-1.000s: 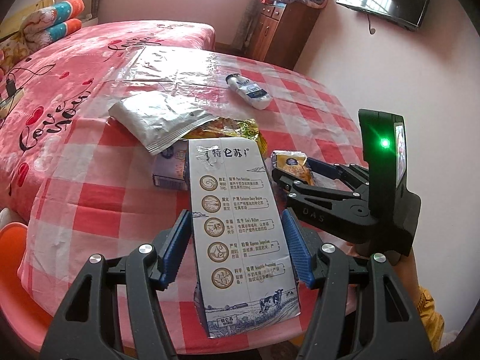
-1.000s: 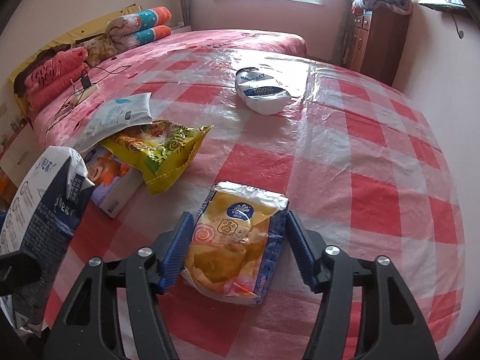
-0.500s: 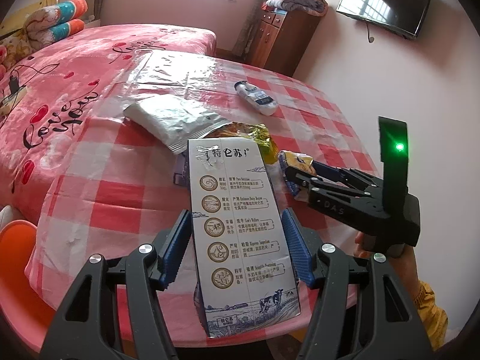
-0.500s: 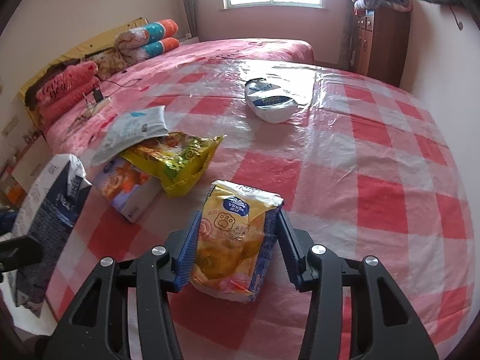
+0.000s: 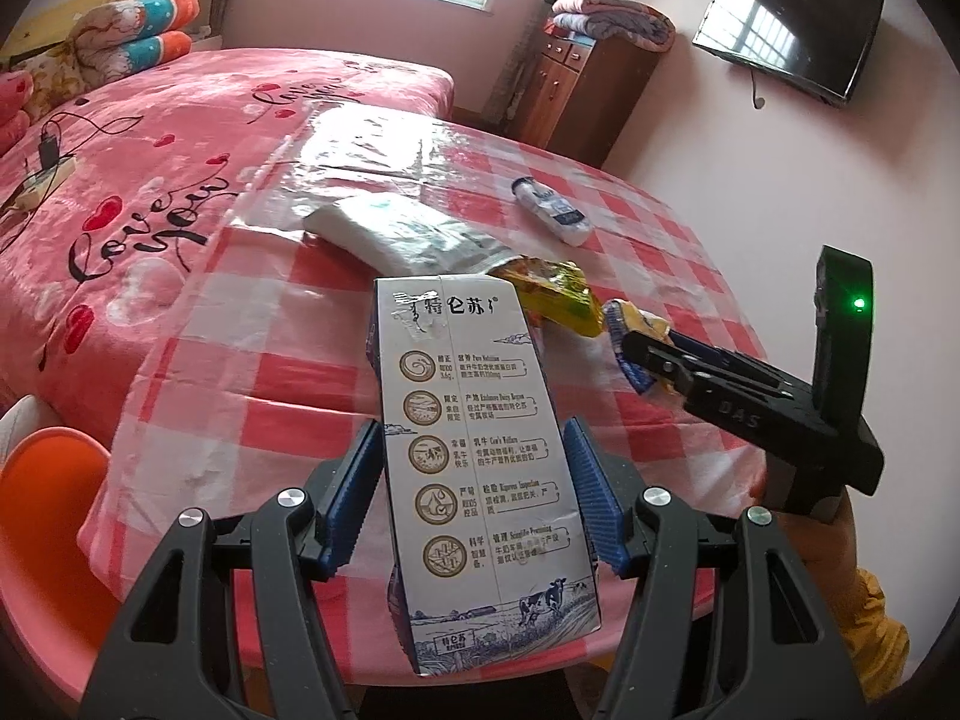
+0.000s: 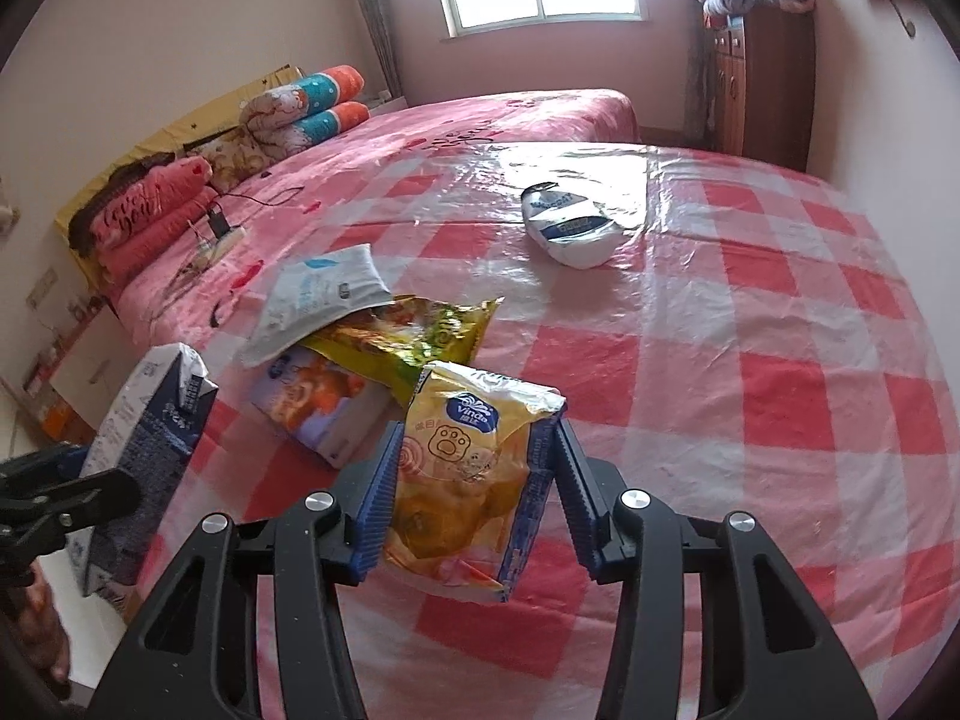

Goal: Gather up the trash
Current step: 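Carry the carton and biscuit packet over the orange bucket and open both tools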

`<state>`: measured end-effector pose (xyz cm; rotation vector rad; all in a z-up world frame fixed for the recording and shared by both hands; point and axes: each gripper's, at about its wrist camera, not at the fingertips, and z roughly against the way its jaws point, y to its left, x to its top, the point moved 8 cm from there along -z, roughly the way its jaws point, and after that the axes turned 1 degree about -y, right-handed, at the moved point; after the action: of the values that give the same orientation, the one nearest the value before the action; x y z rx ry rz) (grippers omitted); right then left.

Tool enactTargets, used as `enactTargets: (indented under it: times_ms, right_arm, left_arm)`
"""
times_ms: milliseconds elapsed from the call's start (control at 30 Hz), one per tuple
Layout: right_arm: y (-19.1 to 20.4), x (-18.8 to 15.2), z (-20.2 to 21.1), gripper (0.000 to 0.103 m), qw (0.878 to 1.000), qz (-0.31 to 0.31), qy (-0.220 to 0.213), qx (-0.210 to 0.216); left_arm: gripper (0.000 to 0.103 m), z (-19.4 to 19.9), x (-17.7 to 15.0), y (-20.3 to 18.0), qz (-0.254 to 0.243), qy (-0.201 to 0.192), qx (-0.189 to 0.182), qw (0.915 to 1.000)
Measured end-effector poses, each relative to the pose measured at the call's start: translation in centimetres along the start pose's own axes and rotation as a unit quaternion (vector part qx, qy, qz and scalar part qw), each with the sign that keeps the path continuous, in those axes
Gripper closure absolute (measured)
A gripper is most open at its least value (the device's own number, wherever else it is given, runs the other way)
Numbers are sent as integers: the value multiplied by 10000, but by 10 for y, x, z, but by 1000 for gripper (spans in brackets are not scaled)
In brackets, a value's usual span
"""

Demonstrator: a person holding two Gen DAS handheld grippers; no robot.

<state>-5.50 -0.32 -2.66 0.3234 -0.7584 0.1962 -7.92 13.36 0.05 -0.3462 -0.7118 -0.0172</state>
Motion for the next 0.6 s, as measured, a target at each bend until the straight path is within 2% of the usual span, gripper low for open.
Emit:
enactTargets:
  times_ms: [367,600]
  right_arm:
    - [31,3,10,53,9985,-222,19,491]
    - [77,5,12,53,9960,10,80,894]
  left_arm:
    - [40,17,1,32,16,-234,354,9991]
    - [40,32,-1,62,103,-361,673,9970]
